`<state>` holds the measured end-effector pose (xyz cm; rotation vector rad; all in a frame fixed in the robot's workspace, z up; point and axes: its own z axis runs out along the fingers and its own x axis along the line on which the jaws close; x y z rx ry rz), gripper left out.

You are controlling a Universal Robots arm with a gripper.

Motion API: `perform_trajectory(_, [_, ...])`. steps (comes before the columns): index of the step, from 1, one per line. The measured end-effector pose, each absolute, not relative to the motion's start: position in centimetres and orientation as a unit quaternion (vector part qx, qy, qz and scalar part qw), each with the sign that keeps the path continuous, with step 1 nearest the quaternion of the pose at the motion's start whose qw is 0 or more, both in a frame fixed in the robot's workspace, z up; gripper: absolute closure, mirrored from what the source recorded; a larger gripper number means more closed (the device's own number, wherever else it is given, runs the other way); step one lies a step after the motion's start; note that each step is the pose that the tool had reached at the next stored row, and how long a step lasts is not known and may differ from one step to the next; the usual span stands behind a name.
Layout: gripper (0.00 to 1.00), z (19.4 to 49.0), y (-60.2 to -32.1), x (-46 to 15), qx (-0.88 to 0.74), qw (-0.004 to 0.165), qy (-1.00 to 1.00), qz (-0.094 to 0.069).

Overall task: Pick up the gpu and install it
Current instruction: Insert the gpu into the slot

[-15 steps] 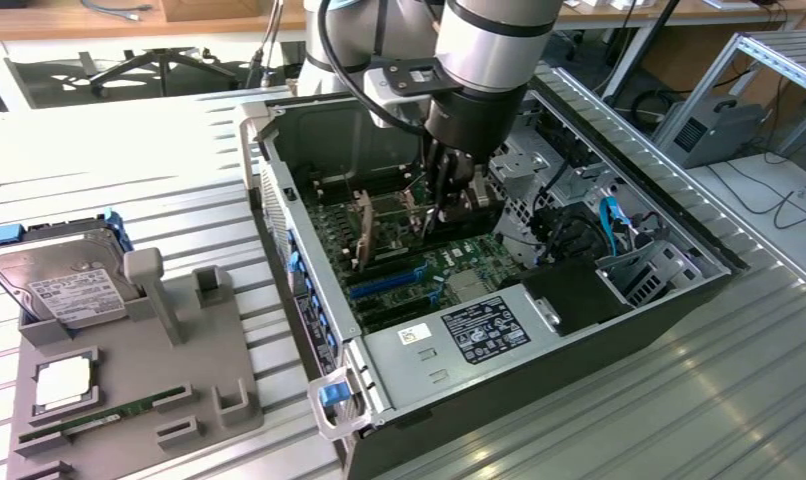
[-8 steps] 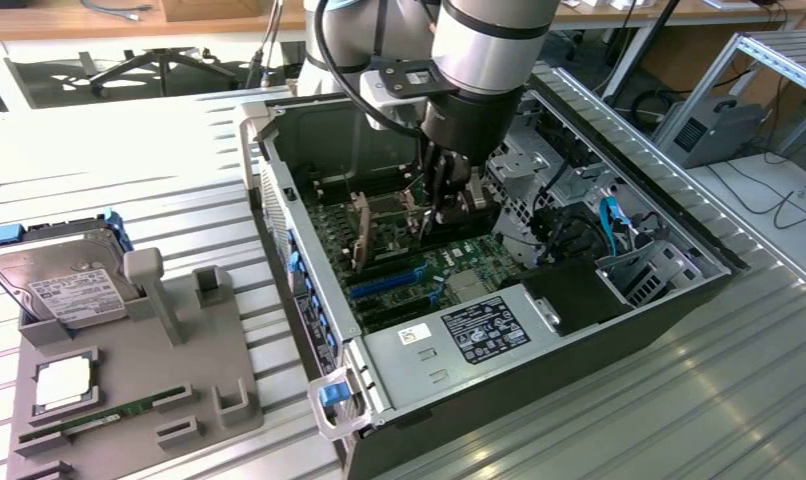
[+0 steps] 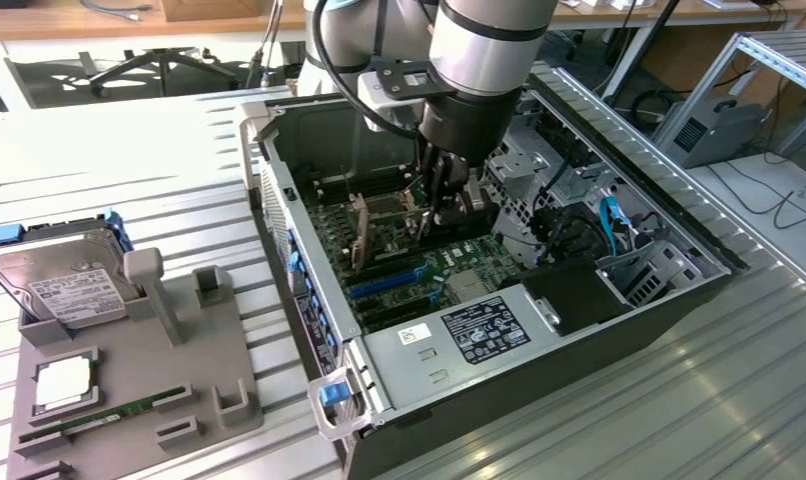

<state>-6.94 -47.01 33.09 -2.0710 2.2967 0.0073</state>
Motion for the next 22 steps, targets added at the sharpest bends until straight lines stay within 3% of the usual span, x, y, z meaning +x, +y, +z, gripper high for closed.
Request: perform_trajectory(22, [0.73, 32.87, -47.05, -7.35, -0.669, 0.024, 0.742, 0.002])
